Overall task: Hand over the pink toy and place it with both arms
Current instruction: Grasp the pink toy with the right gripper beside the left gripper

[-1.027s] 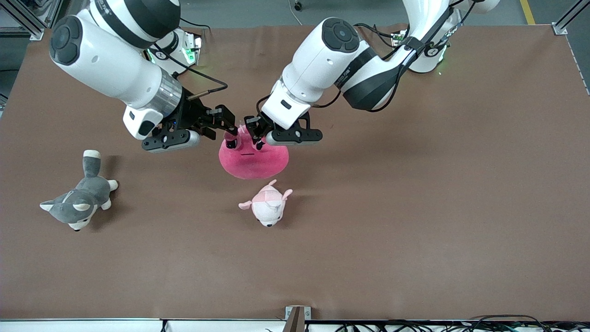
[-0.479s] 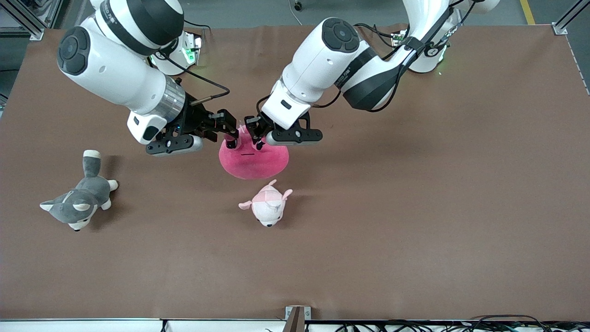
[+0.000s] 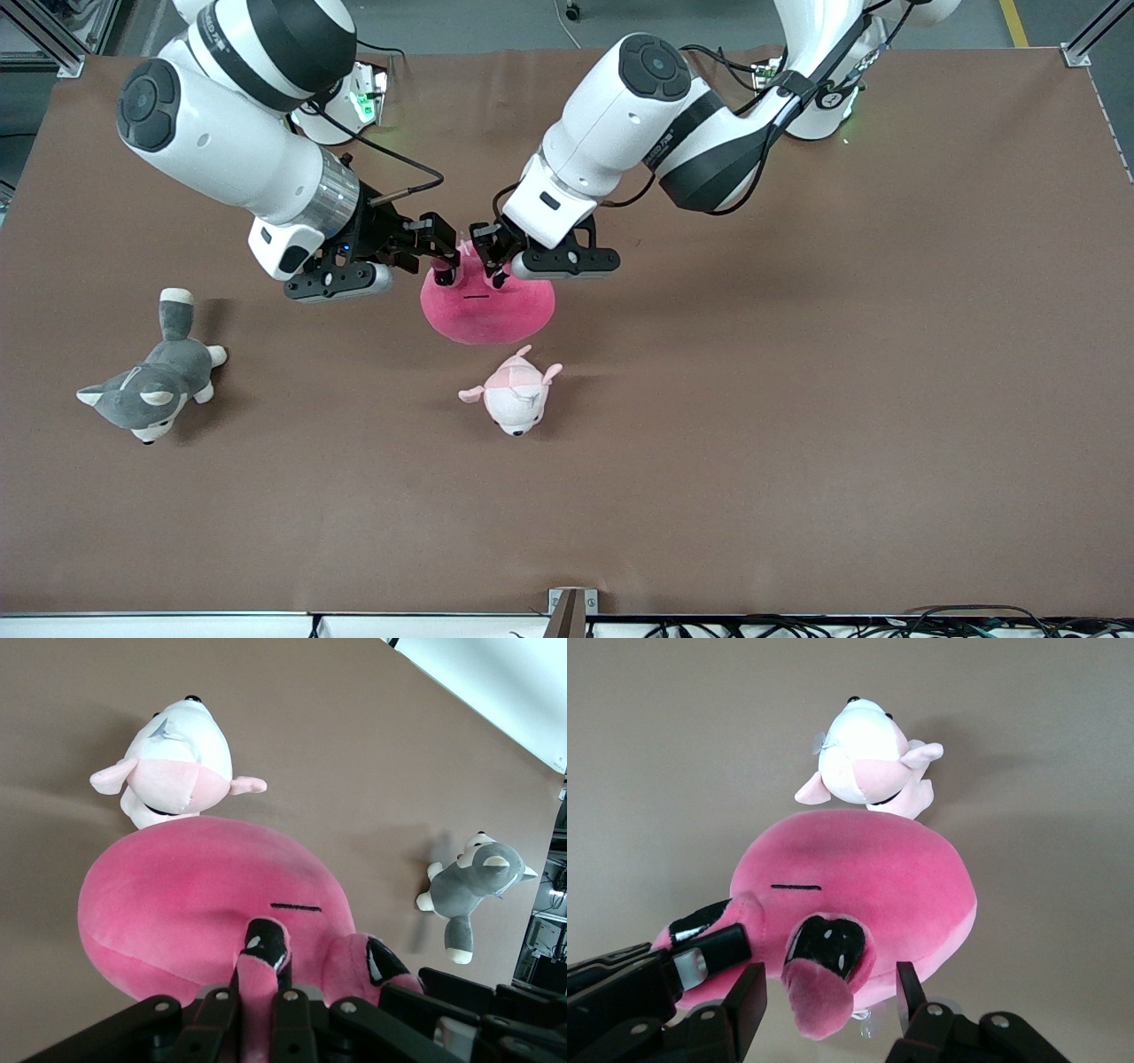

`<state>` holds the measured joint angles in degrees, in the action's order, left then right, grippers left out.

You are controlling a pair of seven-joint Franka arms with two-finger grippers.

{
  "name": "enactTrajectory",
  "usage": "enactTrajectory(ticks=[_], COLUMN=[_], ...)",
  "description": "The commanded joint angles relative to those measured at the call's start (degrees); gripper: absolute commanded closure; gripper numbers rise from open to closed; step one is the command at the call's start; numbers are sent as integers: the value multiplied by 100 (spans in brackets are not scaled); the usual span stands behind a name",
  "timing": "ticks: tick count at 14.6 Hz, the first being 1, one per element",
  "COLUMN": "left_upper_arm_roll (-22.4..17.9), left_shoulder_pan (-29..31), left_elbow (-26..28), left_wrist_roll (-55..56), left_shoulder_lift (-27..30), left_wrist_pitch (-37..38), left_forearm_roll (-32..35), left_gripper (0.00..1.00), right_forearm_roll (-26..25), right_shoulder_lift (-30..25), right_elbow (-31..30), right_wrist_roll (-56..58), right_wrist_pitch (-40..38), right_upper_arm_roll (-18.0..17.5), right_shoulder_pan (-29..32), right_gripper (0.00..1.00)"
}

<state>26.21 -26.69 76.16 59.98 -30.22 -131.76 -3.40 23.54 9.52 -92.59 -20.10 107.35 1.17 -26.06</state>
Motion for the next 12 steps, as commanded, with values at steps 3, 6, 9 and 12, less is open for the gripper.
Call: enactTrajectory(ticks=[3, 6, 9, 12], left_upper_arm_roll=[-19, -19, -19, -19], left_shoulder_pan=[-29, -29, -29, -29], left_elbow=[-49, -49, -49, -49], left_wrist_roll=[40, 40, 40, 40], left_shoulder_lift=[34, 34, 34, 34], left_wrist_pitch=[-35, -43, -34, -34], left_forearm_roll=[121, 121, 121, 121], left_gripper=[97, 96, 96, 96], right_forearm_roll=[-42, -42, 10, 72], right_shoulder_lift=[32, 67, 58, 50], right_elbow=[-31, -31, -22, 66], right_wrist_roll=[-12, 6, -12, 6], right_wrist_pitch=[49, 32, 5, -179], right_upper_arm_roll=[15, 15, 6, 6], right_shoulder_pan=[-110, -110, -102, -93], right_gripper=[38, 51, 81, 100])
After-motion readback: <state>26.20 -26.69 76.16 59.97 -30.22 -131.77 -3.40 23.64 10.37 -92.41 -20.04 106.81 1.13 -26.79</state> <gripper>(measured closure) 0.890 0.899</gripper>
